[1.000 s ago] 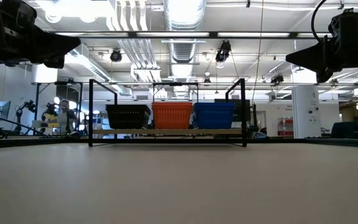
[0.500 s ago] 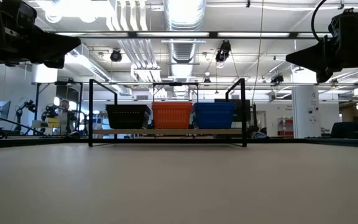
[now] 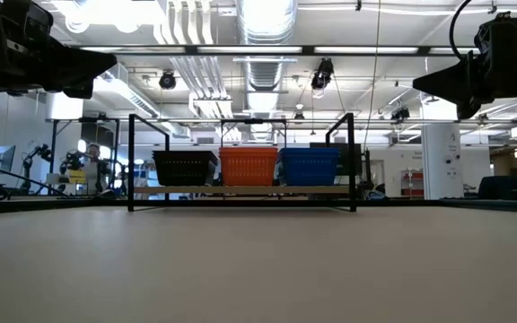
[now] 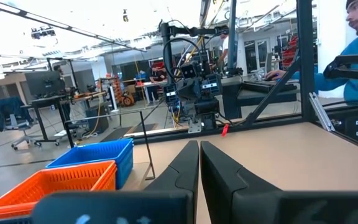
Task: Stack baskets on shelf by color
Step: Return to Home Position
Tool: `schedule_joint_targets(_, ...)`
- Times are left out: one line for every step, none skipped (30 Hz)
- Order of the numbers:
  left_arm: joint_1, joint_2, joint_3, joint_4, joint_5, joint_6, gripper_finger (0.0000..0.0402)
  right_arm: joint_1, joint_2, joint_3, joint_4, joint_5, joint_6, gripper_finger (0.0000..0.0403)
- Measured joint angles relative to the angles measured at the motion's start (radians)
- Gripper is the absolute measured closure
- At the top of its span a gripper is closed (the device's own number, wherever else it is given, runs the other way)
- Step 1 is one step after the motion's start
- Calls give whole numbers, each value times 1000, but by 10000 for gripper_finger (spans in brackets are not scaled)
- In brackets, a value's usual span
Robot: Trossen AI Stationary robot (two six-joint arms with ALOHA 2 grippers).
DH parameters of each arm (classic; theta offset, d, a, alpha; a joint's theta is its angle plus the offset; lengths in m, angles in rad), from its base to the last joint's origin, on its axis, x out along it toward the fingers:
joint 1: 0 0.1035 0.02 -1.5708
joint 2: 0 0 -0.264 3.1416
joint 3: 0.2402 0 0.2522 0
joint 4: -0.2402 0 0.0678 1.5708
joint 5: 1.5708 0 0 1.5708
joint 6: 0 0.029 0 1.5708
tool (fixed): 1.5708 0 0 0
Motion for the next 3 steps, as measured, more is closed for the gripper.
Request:
schedule_joint_targets(0, 1, 0, 0, 0, 0, 402, 0, 0, 0, 0, 0, 0, 394)
schedule_joint_targets(0, 1, 0, 0, 0, 0, 402, 0, 0, 0, 0, 0, 0, 394)
schedule_joint_targets(0, 1, 0, 0, 0, 0, 402, 0, 0, 0, 0, 0, 0, 394)
